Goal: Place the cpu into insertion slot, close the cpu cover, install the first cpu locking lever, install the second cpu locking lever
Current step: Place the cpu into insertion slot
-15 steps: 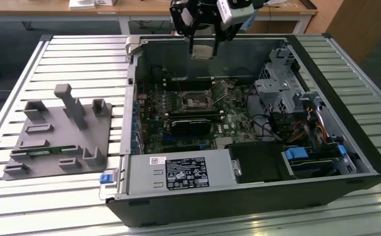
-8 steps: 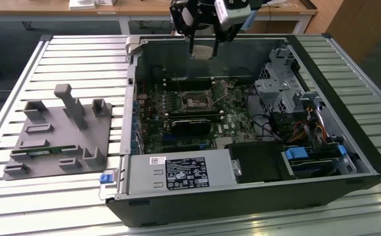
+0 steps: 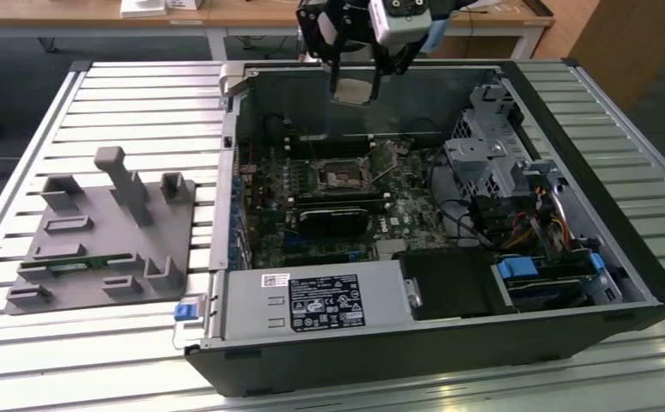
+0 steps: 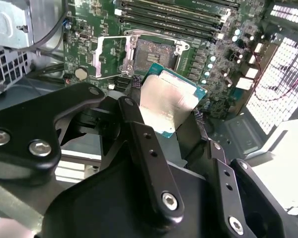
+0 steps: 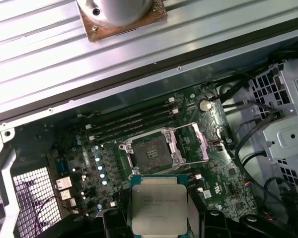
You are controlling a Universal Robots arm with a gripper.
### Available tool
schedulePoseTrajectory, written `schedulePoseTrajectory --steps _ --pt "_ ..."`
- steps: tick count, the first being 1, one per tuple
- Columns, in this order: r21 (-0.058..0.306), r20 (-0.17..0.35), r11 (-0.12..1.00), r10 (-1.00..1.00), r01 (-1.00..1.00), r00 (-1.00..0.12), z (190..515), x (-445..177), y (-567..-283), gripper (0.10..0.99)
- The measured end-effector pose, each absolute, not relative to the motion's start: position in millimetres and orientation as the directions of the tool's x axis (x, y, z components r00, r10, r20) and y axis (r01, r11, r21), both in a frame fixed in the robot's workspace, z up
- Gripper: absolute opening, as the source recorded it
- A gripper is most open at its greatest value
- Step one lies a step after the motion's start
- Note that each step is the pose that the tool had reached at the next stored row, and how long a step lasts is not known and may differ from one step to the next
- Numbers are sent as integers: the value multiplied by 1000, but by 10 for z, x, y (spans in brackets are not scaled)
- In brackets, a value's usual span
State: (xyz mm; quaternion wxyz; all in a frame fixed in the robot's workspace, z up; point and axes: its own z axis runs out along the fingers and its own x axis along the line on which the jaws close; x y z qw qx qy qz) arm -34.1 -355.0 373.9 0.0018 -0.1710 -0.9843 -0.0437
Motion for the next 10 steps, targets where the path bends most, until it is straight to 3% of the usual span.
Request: schedulePoseTrajectory --steps 10 --pt "85 18 905 418 418 -908 3737 -355 -3550 533"
